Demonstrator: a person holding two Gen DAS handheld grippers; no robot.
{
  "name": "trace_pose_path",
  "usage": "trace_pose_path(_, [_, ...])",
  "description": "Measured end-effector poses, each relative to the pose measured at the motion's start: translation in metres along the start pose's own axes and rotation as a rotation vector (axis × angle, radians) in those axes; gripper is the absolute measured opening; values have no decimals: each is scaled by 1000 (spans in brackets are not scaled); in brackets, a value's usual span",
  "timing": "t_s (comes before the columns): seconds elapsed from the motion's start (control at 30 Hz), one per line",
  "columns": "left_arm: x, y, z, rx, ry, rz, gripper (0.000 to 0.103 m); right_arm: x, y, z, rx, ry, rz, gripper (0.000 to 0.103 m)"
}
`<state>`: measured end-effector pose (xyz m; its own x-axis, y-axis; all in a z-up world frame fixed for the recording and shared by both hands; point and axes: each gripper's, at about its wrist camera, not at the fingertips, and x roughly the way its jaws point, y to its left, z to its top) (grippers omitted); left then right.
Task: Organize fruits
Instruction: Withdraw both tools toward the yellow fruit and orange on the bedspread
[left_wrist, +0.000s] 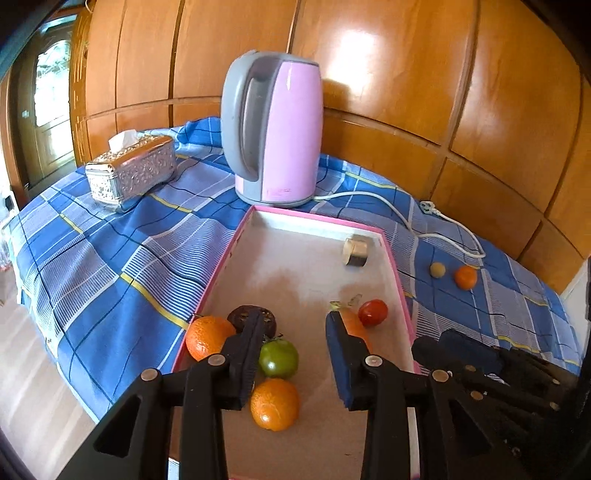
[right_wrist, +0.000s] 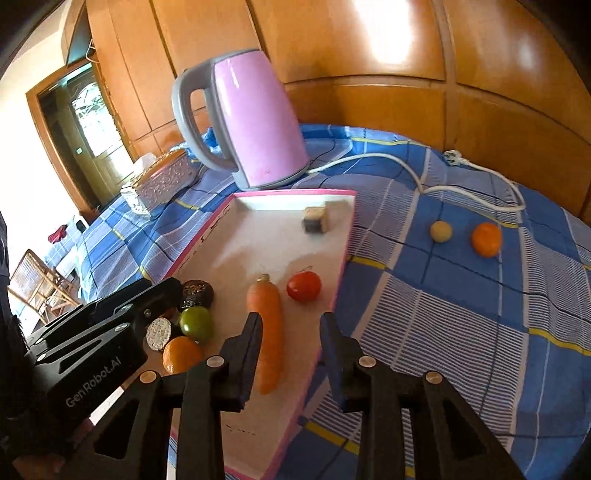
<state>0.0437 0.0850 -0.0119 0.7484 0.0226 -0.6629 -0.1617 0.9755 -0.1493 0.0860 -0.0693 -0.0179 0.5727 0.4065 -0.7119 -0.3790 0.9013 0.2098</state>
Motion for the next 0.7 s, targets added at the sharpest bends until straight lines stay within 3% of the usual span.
trace_pose_path(0.7, [-13, -57, -13, 133, 7, -70, 35, -35, -65, -25, 136, -54, -131, 33])
